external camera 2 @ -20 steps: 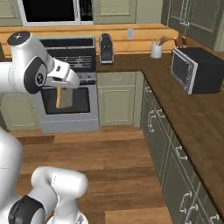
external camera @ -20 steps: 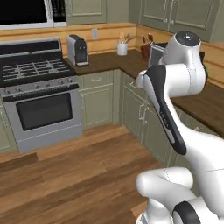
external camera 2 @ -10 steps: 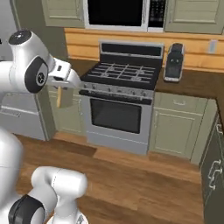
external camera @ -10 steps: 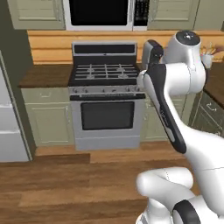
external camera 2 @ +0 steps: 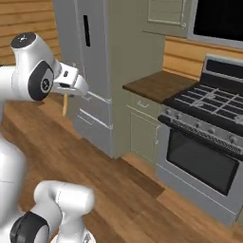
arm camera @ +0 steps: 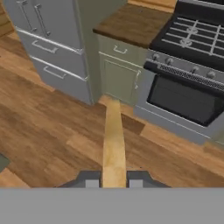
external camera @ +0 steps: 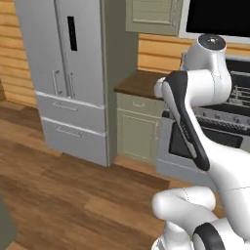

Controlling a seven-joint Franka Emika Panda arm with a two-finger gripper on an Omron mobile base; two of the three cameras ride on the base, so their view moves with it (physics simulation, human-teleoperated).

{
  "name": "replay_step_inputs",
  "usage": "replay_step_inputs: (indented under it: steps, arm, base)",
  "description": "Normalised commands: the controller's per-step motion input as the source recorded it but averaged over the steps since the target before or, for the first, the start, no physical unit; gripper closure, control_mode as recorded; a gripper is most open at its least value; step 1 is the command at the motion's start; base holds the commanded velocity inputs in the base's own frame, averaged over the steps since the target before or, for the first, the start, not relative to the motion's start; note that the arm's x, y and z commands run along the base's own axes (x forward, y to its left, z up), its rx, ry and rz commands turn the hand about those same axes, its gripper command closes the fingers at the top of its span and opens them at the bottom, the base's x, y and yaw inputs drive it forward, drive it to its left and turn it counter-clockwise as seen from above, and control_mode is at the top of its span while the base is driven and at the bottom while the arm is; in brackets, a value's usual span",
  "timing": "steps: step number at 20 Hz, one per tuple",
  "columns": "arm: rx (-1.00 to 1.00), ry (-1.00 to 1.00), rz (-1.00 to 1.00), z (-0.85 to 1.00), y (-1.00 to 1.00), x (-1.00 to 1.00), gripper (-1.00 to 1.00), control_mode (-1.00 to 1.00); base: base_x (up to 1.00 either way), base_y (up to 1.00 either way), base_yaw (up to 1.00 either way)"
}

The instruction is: Start the toaster. Once the lever pops up, take the bread to the plate on the dining counter.

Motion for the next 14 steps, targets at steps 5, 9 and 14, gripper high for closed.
replay_step_inputs:
  steps: [5, 9, 14]
  arm:
    - [0.0, 0.0, 0.0, 0.0, 0.0, 0.0, 1.0, 1.0]
    - [0.0, 0.0, 0.0, 0.0, 0.0, 0.0, 1.0, 1.0]
    - [0.0, 0.0, 0.0, 0.0, 0.0, 0.0, 1.0, 1.0]
  base:
    - [0.85, 0.2, 0.75]
    - [1.0, -0.18, 0.63]
    - [0.97, -0.44, 0.61]
